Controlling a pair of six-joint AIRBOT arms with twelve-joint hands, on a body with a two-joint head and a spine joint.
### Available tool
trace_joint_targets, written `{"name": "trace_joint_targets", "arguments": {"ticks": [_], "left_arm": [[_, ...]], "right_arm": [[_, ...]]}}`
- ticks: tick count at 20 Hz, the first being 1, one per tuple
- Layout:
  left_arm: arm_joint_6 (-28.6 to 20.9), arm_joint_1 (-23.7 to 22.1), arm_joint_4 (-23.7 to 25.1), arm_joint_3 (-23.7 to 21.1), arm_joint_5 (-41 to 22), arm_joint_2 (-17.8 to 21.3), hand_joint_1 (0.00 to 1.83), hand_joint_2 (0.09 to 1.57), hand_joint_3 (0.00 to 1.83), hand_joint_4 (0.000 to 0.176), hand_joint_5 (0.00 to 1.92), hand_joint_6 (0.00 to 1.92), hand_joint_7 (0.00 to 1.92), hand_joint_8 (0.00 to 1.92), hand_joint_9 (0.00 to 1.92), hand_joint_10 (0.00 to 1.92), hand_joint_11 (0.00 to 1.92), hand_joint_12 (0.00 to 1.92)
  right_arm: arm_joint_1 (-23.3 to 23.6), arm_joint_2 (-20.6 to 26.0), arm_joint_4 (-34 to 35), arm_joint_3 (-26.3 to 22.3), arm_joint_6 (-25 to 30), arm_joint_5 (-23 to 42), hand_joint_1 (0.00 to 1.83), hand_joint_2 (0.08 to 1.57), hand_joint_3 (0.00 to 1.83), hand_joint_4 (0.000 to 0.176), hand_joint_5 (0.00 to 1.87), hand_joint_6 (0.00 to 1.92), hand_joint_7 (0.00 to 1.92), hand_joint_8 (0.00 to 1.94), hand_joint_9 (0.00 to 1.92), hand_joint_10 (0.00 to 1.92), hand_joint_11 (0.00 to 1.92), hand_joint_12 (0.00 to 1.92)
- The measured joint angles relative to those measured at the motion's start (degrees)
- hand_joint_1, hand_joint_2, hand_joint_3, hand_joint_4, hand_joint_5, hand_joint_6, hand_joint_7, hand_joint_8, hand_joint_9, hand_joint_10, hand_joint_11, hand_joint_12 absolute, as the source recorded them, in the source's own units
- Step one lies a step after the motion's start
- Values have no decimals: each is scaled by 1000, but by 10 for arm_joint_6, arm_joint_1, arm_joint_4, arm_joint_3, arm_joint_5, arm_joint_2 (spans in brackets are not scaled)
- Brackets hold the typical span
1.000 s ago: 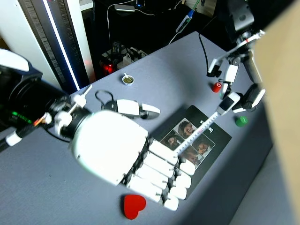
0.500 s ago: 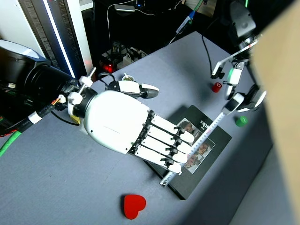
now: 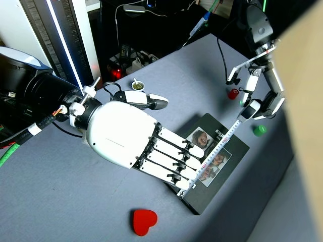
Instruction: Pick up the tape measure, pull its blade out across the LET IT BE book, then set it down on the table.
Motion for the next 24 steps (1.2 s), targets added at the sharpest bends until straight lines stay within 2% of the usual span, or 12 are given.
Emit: {"name": "trace_joint_targets", "arguments": {"ticks": [3, 16, 24], "left_arm": [[-14, 12, 0, 0, 1, 0, 1499, 1044, 1, 0, 964, 829, 1277, 295, 1076, 853, 954, 1365], [-64, 44, 30, 3, -1, -9, 1499, 1047, 0, 0, 966, 835, 1289, 280, 1071, 860, 925, 1387], [-69, 48, 34, 3, 0, -10, 1499, 1045, 0, 0, 971, 830, 1275, 291, 1083, 845, 937, 1373]], "right_arm": [[0, -1, -7, 0, 1, 0, 0, 986, 4, 0, 3, 1, 23, 3, 16, 3, 0, 352], [-7, -6, -14, 0, 8, -3, 0, 1007, 7, 0, 32, 7, 45, 6, 25, 2, 0, 400], [-15, -6, -19, 0, 9, -9, 0, 1012, 7, 0, 32, 5, 55, 7, 29, 3, 0, 398]]}}
